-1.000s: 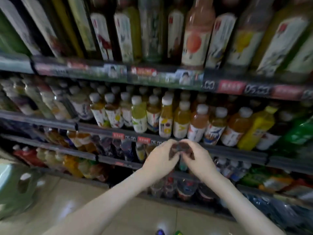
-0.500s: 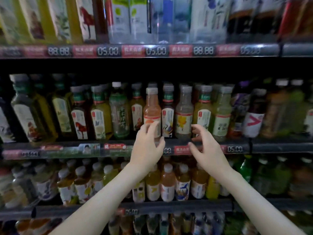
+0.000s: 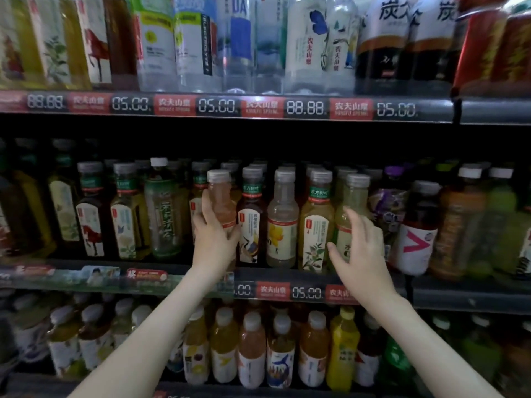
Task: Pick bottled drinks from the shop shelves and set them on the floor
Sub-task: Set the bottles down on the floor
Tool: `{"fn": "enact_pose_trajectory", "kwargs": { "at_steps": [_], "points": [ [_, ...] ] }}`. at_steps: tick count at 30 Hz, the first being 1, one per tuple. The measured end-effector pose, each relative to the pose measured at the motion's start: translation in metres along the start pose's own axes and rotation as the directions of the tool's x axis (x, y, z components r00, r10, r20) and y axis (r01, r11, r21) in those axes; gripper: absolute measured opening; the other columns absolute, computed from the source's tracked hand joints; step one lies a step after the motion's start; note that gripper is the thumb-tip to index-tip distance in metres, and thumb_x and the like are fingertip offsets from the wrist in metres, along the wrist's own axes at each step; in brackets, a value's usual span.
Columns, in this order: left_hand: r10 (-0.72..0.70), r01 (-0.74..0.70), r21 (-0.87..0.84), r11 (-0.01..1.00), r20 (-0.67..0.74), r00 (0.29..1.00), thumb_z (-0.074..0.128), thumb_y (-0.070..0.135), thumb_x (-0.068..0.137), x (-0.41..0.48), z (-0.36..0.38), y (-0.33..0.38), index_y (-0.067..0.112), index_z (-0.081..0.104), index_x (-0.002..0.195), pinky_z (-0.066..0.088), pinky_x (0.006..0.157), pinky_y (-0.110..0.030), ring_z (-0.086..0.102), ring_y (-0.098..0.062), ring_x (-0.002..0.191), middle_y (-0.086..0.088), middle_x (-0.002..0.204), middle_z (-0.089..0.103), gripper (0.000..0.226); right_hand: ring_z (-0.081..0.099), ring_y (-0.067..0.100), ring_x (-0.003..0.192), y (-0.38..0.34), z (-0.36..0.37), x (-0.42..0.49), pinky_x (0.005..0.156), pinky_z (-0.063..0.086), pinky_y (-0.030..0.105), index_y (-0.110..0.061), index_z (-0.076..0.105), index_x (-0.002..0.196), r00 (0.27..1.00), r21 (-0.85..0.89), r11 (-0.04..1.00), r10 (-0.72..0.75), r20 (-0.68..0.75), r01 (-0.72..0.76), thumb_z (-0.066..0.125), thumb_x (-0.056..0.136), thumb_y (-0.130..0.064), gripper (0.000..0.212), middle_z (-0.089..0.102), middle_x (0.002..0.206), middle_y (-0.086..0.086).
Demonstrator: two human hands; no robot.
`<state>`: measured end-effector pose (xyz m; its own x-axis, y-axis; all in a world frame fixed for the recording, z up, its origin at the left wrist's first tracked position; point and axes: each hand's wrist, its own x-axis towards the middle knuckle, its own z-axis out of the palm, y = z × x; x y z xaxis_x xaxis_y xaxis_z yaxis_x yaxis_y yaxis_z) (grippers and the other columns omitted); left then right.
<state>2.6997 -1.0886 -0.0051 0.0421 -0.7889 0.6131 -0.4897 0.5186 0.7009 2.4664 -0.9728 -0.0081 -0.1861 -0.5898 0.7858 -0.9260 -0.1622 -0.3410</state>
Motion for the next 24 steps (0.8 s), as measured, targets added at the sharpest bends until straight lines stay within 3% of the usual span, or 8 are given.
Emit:
{"fn": "enact_pose_trajectory", "kwargs": {
  "at_steps": [4,8,11,14,17,19,21,24],
  "points": [
    [0.002,0.006,0.077,0.997,-0.104,0.995,0.062,0.027,0.091,-0.003,0.01,0.0,0.021,-0.006,0.152,0.039,0.099,-0.055,0.035,-0.049,0.124,-0.028,0.14,0.026,0.092,0.029,0.028,0.13,-0.003,0.007,0.014,0.106,0.026,0.05,-0.025,0.014,0.149,0.999,-0.096,0.994,-0.048,-0.02,0.046,0.066,0.087,-0.032,0.082,0.036,0.145,0.014],
    [0.004,0.008,0.081,0.997,-0.147,0.989,0.064,0.026,0.09,-0.005,0.011,0.0,0.016,-0.004,0.153,0.038,0.099,-0.053,0.034,-0.046,0.126,-0.026,0.141,0.027,0.093,0.036,0.033,0.129,-0.011,0.022,0.023,0.108,0.02,0.053,-0.025,0.012,0.15,0.997,-0.197,0.978,-0.078,-0.017,0.073,0.062,0.088,-0.041,0.081,0.04,0.145,0.016],
    [-0.014,0.008,-0.036,0.999,-0.173,0.985,0.069,0.026,0.087,-0.004,0.006,-0.004,0.015,0.0,0.152,0.038,0.104,-0.044,0.036,-0.032,0.13,-0.018,0.142,0.029,0.096,0.038,0.036,0.13,-0.02,0.032,0.026,0.108,0.021,0.055,-0.023,0.017,0.151,0.999,-0.211,0.977,-0.047,-0.025,0.041,0.064,0.086,-0.041,0.082,0.04,0.146,0.018],
    [0.006,-0.028,-0.091,0.995,-0.24,0.971,0.068,0.029,0.087,-0.009,0.004,-0.012,0.016,0.004,0.15,0.03,0.098,-0.028,0.03,-0.004,0.116,-0.003,0.138,0.026,0.091,0.037,0.034,0.13,-0.027,0.039,0.02,0.108,0.021,0.053,-0.021,0.018,0.148,0.998,-0.169,0.985,-0.048,-0.051,0.039,0.069,0.083,-0.035,0.083,0.039,0.145,0.018],
    [0.015,-0.085,-0.227,0.97,-0.291,0.956,0.067,0.037,0.086,-0.02,-0.001,-0.022,0.042,0.005,0.142,0.029,0.1,-0.021,0.03,0.003,0.118,0.011,0.134,0.02,0.083,0.032,0.029,0.13,-0.04,0.041,0.013,0.108,0.023,0.05,-0.02,0.022,0.144,0.991,-0.042,0.992,-0.118,-0.062,0.115,0.072,0.082,-0.025,0.08,0.039,0.145,0.016],
    [0.147,-0.211,-0.186,0.959,-0.311,0.939,0.067,0.031,0.085,-0.027,-0.005,-0.028,0.051,0.004,0.133,0.028,0.1,-0.008,0.029,0.007,0.123,0.004,0.137,0.019,0.082,0.029,0.02,0.131,-0.054,0.043,0.01,0.108,0.026,0.04,-0.022,0.024,0.145,0.981,0.12,0.974,-0.191,-0.02,0.192,0.072,0.084,-0.023,0.078,0.039,0.145,0.011],
    [0.312,-0.353,-0.091,0.931,-0.301,0.901,0.07,0.015,0.083,-0.031,-0.008,-0.033,0.043,0.009,0.134,0.026,0.101,-0.003,0.024,0.009,0.129,-0.007,0.138,0.018,0.085,0.024,0.001,0.133,-0.074,0.044,0.008,0.11,0.02,0.02,-0.031,0.02,0.148,0.961,0.324,0.921,-0.26,0.097,0.217,0.069,0.086,-0.033,0.08,0.032,0.147,-0.011],
    [0.5,-0.519,-0.122,0.846,-0.157,0.852,0.071,0.018,0.084,-0.037,-0.015,-0.031,0.027,0.009,0.138,0.034,0.108,-0.019,0.028,-0.007,0.135,-0.002,0.142,0.017,0.083,0.018,-0.017,0.133,-0.105,0.051,0.005,0.102,0.016,-0.003,-0.06,0.01,0.141,0.913,0.542,0.828,-0.322,0.252,0.142,0.069,0.081,-0.048,0.084,0.019,0.138,-0.045]
  ]
}}
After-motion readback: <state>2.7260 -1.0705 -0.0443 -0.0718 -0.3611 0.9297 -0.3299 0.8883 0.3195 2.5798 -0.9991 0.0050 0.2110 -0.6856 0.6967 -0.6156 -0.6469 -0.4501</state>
